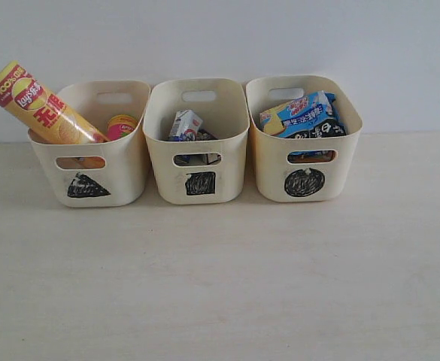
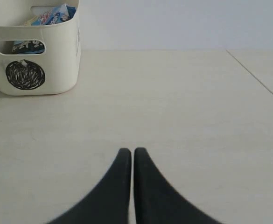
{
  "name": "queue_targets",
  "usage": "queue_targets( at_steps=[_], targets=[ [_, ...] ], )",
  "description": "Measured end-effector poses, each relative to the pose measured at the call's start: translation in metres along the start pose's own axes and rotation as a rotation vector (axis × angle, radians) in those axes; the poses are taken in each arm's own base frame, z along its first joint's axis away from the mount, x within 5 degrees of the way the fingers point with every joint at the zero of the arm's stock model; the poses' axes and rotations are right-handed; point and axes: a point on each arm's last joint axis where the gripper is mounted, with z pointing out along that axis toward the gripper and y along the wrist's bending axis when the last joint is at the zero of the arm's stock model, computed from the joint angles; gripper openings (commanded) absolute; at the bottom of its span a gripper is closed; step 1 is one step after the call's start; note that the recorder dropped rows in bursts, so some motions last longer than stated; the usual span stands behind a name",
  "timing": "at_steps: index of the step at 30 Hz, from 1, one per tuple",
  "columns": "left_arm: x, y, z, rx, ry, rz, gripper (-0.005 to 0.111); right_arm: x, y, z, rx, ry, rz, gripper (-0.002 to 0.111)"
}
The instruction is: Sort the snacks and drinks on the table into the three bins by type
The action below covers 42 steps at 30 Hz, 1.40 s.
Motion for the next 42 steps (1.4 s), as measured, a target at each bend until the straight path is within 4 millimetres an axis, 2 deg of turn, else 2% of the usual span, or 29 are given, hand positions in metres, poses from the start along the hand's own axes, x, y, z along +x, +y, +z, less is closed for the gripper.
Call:
queue_targets(
  at_steps=[5, 16, 42],
  targets=[
    [0.004, 0.002, 0.000, -0.036, 0.035, -0.001, 0.004, 0.000, 0.000, 0.000, 0.000, 0.000, 0.000, 0.000],
    [0.022, 0.000, -0.002, -0.015, 0.236, -0.007, 0.004, 0.000, 0.000, 0.000, 0.000, 0.000, 0.000, 0.000],
    [0.022, 0.000, -0.003, -0.029, 0.244, -0.095, 0.004, 0.000, 0.000, 0.000, 0.000, 0.000, 0.000, 0.000]
  ],
)
